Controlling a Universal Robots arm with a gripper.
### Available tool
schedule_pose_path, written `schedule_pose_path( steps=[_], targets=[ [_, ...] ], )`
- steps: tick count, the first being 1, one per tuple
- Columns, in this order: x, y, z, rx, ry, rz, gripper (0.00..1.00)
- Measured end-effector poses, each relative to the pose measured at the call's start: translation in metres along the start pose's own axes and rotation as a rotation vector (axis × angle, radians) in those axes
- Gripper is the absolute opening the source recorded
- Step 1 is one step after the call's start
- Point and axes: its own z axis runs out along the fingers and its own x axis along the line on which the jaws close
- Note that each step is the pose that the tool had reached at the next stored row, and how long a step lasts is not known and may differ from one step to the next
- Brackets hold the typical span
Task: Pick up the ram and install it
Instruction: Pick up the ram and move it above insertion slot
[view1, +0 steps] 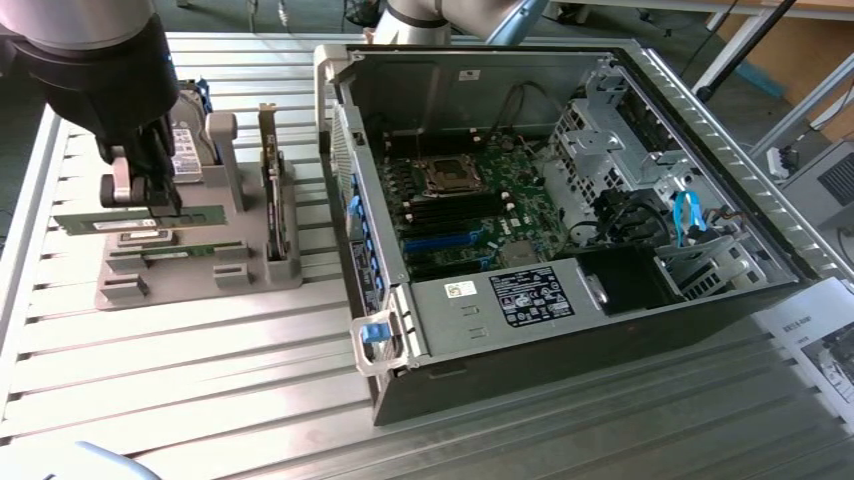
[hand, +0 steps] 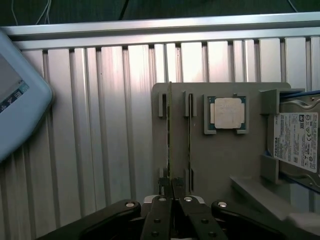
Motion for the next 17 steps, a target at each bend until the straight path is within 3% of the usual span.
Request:
schedule_pose_path(
  steps=[17],
  targets=[
    [0.0,0.0007,-0.0325,0.0,0.0,0.0,0.11]
  ],
)
